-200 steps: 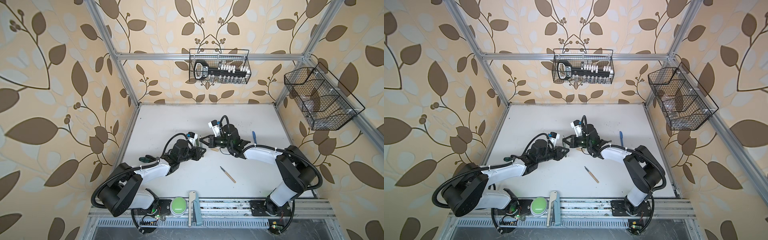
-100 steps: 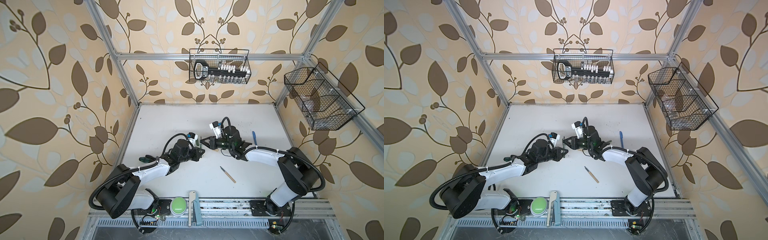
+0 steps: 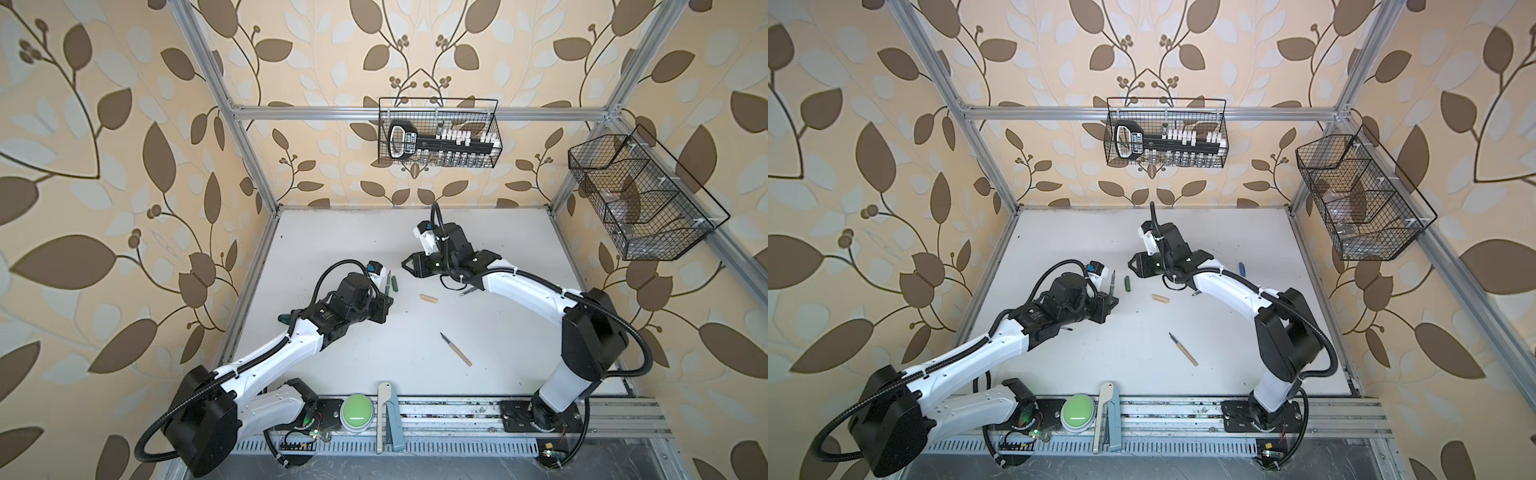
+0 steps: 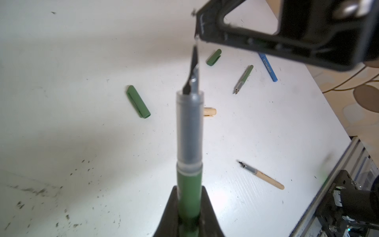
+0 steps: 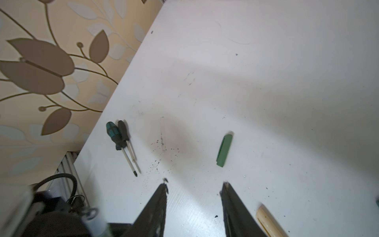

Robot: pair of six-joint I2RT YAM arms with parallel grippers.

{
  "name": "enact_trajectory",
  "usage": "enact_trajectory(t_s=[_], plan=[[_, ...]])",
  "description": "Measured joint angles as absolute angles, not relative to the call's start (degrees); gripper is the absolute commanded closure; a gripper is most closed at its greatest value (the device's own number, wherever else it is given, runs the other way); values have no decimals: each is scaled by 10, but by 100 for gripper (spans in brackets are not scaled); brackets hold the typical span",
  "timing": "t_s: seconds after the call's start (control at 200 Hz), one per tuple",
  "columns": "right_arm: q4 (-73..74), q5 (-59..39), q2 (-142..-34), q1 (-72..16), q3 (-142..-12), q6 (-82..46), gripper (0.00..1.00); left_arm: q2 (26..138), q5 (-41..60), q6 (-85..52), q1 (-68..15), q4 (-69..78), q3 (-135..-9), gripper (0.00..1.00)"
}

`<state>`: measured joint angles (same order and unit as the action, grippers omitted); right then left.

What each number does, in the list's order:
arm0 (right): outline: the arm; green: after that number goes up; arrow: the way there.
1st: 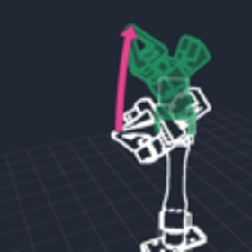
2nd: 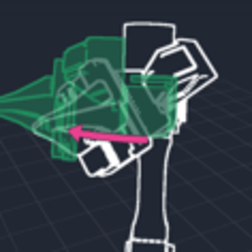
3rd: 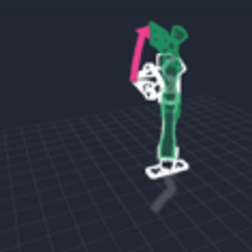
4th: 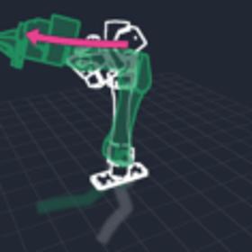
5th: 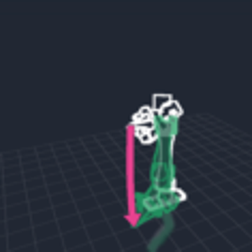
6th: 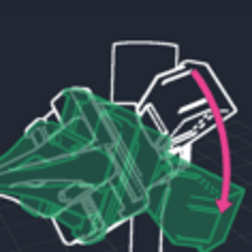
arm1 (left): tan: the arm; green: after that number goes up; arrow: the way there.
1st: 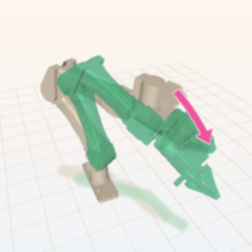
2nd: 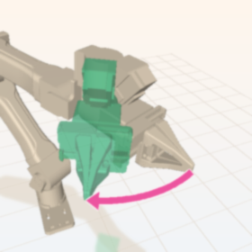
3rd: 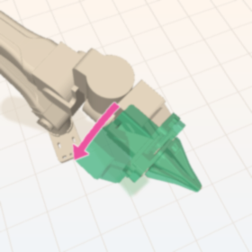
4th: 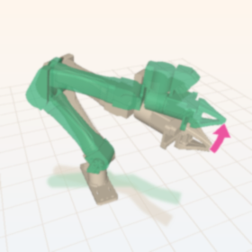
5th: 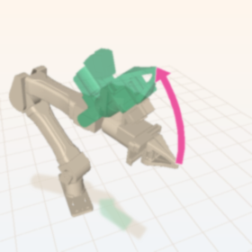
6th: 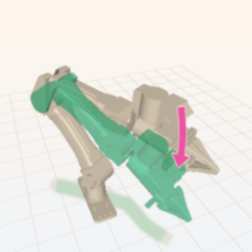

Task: Insert the pens into the pen caps
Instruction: 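Open the right gripper and move it toward the green cap on the table, then lower the right gripper around the green cap and close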

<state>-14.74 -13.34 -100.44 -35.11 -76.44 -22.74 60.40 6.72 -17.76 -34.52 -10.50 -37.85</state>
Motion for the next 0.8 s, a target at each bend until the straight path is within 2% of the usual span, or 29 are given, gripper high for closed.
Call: enact_trajectory(t_s=[0.36,0.8], plan=[[-297,-117,-1183,-368,-926,-188,55,489,6,-186,-345,-202,-381,94],[-327,-77,-1242,-390,-972,-185,55,463,3,-183,-345,-225,-375,95]])
